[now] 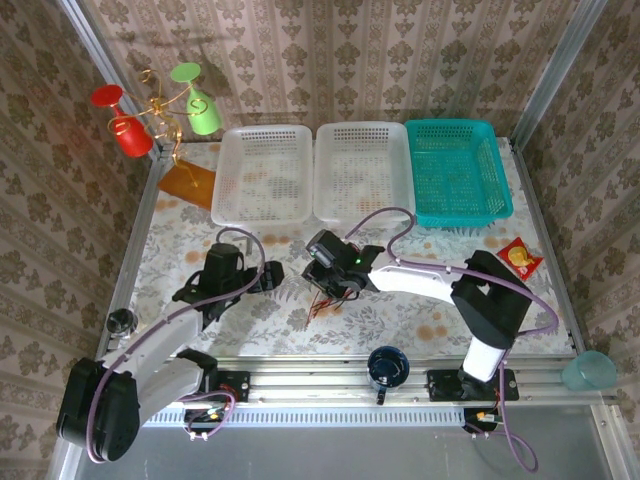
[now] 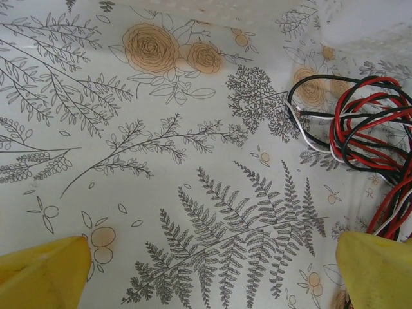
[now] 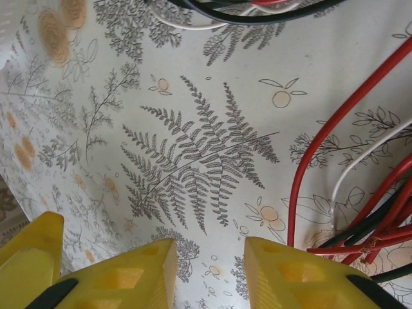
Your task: Untangle the cables
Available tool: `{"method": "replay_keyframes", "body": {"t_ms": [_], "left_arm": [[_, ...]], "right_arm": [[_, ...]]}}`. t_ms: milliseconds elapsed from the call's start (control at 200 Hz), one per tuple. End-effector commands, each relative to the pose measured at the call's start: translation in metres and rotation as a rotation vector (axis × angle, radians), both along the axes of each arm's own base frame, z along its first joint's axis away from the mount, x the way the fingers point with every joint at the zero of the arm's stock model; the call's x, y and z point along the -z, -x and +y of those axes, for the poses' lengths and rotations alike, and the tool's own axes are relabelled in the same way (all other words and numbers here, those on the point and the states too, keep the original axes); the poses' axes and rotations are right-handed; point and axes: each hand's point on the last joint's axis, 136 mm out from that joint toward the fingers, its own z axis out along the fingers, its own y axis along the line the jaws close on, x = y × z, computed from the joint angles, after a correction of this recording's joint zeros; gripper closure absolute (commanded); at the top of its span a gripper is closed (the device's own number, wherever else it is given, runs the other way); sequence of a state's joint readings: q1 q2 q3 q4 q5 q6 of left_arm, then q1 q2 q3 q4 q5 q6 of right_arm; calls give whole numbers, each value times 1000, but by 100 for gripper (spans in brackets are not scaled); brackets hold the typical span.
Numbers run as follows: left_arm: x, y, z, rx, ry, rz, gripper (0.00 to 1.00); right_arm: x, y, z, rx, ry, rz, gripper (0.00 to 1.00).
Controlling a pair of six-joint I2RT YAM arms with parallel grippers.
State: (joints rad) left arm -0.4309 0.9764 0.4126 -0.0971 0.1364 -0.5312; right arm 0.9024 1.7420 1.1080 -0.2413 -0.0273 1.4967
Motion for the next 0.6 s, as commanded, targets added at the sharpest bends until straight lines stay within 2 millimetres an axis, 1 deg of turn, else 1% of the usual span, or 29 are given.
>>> {"method": "replay_keyframes", "body": {"t_ms": [0, 75, 225, 420, 595], "left_arm": [[0, 2, -1, -6, 32, 9, 1], [0, 4, -3, 6, 34, 14, 4], [-2, 7, -3, 18, 28, 23, 4], [-5, 9, -1, 14, 22, 21, 4], [-4, 9, 0, 9, 23, 28, 4]], "right_arm": [[11, -1, -1, 57, 17, 32, 67], [23, 1, -4, 79, 27, 59, 70], [39, 1, -9, 89, 64, 72, 69], [46, 1, -15, 83, 117, 71, 66], [47, 3, -24, 103, 127, 62, 58]]}}
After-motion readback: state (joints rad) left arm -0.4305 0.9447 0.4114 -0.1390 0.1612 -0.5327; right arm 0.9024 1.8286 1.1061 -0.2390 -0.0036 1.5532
